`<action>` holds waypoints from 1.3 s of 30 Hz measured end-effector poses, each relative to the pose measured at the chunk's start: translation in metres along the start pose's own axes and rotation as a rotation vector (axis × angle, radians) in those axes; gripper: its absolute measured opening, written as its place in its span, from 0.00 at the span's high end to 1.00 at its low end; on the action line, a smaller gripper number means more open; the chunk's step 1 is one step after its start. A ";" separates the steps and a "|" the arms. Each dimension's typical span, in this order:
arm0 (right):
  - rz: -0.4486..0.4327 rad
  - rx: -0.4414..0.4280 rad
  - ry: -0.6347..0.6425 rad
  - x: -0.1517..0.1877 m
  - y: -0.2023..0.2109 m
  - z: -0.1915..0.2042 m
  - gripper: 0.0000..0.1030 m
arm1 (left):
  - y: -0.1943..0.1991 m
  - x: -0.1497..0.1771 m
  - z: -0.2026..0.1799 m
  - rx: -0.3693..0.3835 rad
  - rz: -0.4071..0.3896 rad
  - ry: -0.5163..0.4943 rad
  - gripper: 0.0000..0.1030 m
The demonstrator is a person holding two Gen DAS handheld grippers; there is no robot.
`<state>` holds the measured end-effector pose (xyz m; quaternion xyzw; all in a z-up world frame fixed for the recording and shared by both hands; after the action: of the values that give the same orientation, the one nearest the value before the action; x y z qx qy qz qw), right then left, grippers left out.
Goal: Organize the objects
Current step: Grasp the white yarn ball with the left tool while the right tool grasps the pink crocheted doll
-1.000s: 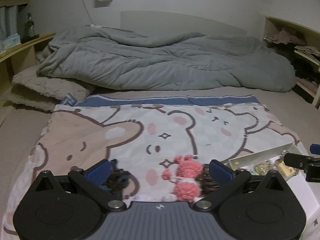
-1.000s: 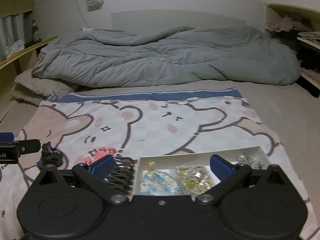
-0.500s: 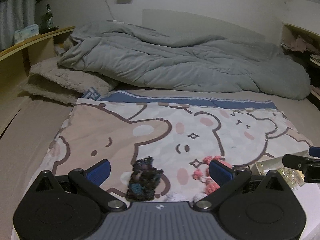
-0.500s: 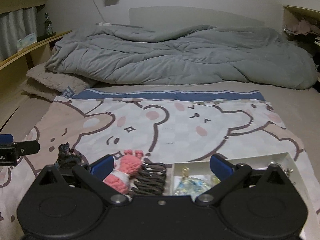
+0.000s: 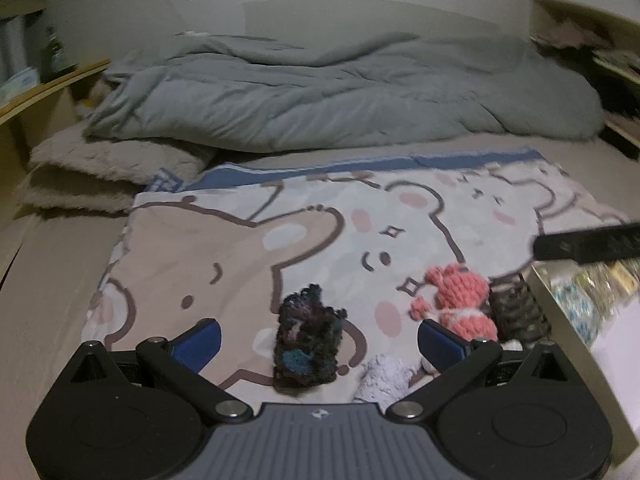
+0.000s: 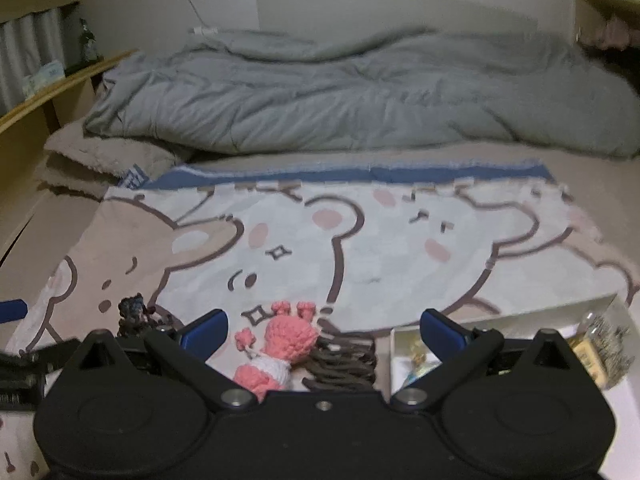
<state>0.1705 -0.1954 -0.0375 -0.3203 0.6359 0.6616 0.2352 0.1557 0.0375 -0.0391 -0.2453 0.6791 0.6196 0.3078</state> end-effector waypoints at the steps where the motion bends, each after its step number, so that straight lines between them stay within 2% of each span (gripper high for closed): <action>1: 0.021 -0.015 -0.022 0.000 -0.006 0.001 0.00 | -0.002 0.002 -0.001 0.022 0.006 -0.018 0.00; 5: 0.101 -0.086 -0.123 0.000 -0.027 0.001 0.00 | -0.011 0.006 -0.010 0.078 0.038 -0.090 0.03; 9: 0.134 -0.115 -0.187 0.001 -0.041 0.003 0.01 | -0.025 0.010 -0.019 0.133 0.096 -0.133 0.17; 11: 0.166 -0.145 -0.256 0.001 -0.050 0.001 0.14 | -0.033 0.012 -0.021 0.150 0.133 -0.148 0.29; 13: 0.187 -0.197 -0.327 0.003 -0.061 -0.001 0.37 | -0.043 0.015 -0.024 0.159 0.172 -0.170 0.36; 16: 0.232 -0.222 -0.386 0.006 -0.075 0.000 0.53 | -0.055 0.020 -0.027 0.164 0.220 -0.203 0.41; 19: 0.276 -0.234 -0.423 0.010 -0.089 0.002 0.59 | -0.066 0.024 -0.029 0.169 0.255 -0.235 0.42; 22: 0.312 -0.229 -0.453 0.013 -0.100 0.001 0.64 | -0.075 0.027 -0.030 0.182 0.289 -0.255 0.42; 29: 0.386 -0.166 -0.462 0.020 -0.126 0.001 0.66 | -0.098 0.035 -0.032 0.178 0.361 -0.298 0.42; 37: 0.408 -0.157 -0.403 0.017 -0.142 0.011 0.66 | -0.122 0.042 -0.035 0.161 0.426 -0.305 0.44; 39: 0.412 -0.155 -0.383 0.016 -0.144 0.014 0.66 | -0.124 0.041 -0.034 0.167 0.429 -0.292 0.48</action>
<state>0.2615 -0.1718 -0.1490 -0.0704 0.5791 0.7905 0.1865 0.2121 -0.0082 -0.1531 0.0226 0.7128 0.6412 0.2833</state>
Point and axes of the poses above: each gripper's, at about its wrist camera, not at the fingertips, and y roughly against the way its jaws point, z to its left, x to its underside, the point moved 1 cm from there along -y, roughly the way its jaws point, and after that the axes turned 9 degrees about y, right-handed, at the moved point
